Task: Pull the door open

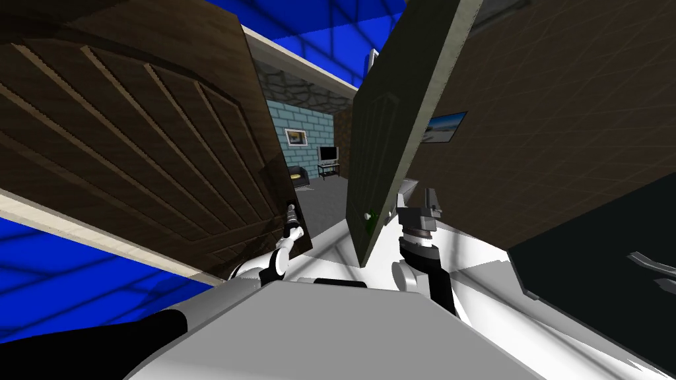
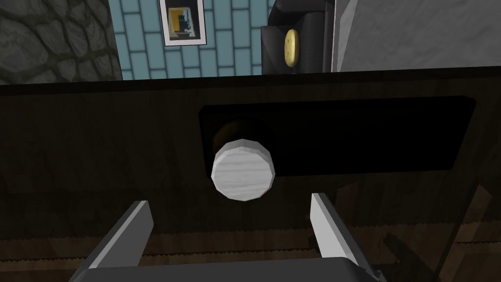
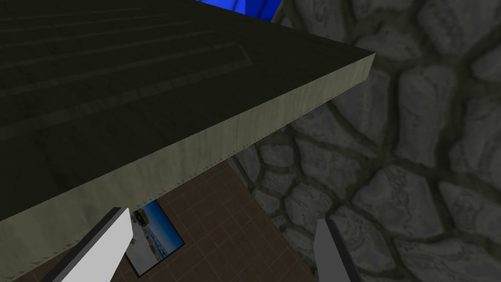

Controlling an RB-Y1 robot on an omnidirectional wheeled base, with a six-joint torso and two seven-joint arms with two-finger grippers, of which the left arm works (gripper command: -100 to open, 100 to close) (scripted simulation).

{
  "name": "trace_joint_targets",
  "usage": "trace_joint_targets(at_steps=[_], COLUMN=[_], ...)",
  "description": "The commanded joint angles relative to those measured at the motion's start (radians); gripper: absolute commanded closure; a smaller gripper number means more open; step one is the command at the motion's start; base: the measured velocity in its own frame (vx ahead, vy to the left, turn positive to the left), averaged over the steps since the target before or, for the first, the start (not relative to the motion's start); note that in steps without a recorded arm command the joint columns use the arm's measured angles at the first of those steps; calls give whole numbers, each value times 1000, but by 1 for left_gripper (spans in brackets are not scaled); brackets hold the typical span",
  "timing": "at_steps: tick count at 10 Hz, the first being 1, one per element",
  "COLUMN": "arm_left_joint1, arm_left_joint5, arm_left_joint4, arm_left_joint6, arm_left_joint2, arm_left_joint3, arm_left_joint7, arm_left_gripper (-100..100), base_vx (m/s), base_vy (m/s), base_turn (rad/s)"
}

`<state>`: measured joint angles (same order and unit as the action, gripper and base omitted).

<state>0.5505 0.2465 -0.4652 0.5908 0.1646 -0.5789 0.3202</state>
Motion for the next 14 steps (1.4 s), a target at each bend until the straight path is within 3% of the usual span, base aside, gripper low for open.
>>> trace_joint_targets(at_steps=[1, 2, 3, 4, 5, 10, 14], arm_left_joint1=[-24, -24, -42, -40, -40, -40, -44], arm_left_joint5=[2, 2, 3, 2, 2, 2, -18], arm_left_joint4=[-17, -17, -18, -30, -30, -30, -31], arm_left_joint6=[-12, -12, -16, -20, -20, -20, -34], arm_left_joint2=[34, 34, 66, 52, 52, 52, 59], arm_left_joint3=[3, 3, 5, 5, 5, 5, 58], arm_left_joint7=[-35, -35, -65, -51, -51, -51, -102], arm_left_gripper=[-100, -100, -100, -100, 100, 100, 100], base_vx=[193, 149, 173, 88, -14, -17, -197], base_vy=[76, 59, 59, 35, -3, -7, 24], base_turn=[-131, -42, -116, -26, 25, 0, -95])
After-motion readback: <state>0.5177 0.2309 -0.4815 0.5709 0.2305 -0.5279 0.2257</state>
